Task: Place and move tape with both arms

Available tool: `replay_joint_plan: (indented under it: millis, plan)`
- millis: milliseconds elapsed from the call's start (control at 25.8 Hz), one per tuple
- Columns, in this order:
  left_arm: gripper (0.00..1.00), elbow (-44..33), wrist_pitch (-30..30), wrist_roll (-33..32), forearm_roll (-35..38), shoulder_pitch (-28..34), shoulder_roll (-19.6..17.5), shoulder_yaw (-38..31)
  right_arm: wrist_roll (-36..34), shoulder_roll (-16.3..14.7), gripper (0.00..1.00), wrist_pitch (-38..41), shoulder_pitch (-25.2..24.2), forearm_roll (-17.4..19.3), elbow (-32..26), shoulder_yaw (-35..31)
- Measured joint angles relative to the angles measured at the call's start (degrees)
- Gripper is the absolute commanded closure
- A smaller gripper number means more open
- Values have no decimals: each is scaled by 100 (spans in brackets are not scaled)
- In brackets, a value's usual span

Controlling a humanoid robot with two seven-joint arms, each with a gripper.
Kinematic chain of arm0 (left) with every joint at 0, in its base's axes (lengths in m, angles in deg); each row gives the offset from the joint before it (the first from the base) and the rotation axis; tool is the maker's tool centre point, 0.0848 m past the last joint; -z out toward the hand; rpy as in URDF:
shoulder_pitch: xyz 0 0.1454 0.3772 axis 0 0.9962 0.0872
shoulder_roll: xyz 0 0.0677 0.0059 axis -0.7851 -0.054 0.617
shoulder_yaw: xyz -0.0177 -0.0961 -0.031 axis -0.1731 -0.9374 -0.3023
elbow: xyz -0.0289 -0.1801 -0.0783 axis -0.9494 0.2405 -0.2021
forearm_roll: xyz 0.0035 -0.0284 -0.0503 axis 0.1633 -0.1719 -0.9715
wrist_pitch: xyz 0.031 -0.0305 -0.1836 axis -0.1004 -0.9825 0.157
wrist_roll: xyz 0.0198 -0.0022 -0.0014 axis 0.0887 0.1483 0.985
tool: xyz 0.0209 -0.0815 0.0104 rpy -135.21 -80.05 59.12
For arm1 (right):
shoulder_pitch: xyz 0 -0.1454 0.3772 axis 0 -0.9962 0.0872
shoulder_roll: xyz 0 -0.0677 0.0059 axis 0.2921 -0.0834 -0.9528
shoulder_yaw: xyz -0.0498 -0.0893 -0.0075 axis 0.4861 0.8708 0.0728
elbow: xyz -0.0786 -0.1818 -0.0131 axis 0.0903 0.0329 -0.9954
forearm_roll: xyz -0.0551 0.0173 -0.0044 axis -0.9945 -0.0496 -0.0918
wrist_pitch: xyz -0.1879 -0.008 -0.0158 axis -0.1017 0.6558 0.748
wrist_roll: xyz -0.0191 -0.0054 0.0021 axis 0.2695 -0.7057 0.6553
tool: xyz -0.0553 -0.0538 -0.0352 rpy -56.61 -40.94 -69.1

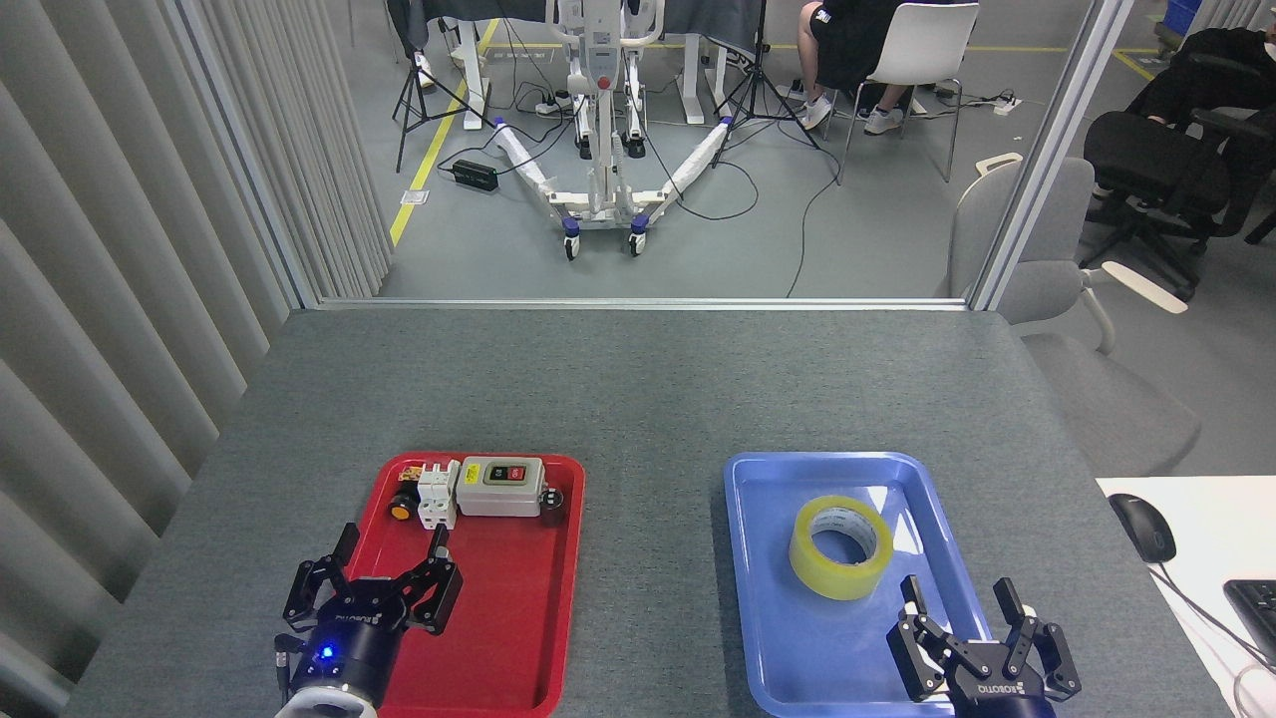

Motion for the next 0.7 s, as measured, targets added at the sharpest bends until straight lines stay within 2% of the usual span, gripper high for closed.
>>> replay_joint_plan:
  millis: [310,697]
  plan:
    - [0,-33,22,9,-77,-16,52,0,43,-68,1,0,246,-5,155,-1]
    - [0,-70,95,39,-84,139,18,10,33,-80,1,47,249,118,197,-1]
